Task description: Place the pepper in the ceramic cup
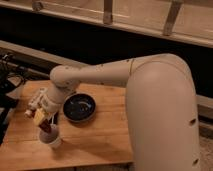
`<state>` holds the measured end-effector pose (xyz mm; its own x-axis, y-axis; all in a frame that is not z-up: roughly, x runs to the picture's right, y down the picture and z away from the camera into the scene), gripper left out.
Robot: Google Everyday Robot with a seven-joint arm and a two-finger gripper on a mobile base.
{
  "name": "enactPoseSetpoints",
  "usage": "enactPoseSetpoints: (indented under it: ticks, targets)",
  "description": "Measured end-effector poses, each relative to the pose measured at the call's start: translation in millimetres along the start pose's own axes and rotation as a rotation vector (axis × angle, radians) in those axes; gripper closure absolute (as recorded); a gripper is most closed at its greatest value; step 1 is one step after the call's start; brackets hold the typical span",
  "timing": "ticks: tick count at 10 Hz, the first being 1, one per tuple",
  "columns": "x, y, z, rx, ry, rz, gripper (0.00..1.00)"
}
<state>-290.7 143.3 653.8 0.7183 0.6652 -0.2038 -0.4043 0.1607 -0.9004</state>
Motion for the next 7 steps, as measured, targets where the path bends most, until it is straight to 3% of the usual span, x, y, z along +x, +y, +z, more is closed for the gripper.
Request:
enactPoseSetpoints:
  ticks: [2,3,5,7]
  targets:
    - [-2.7,1.7,0.9,-0.004,-0.016,-0.009,0.96]
    - [-5.8,2.9,2.4,-0.013,-0.047,-0.034,1.00]
    - [-7.3,4.2,4.8,-0.045,-0.085,-0.105,1.00]
    - [-10.1,8.7,10.6,-0.083,-0.104,-0.188,0.90]
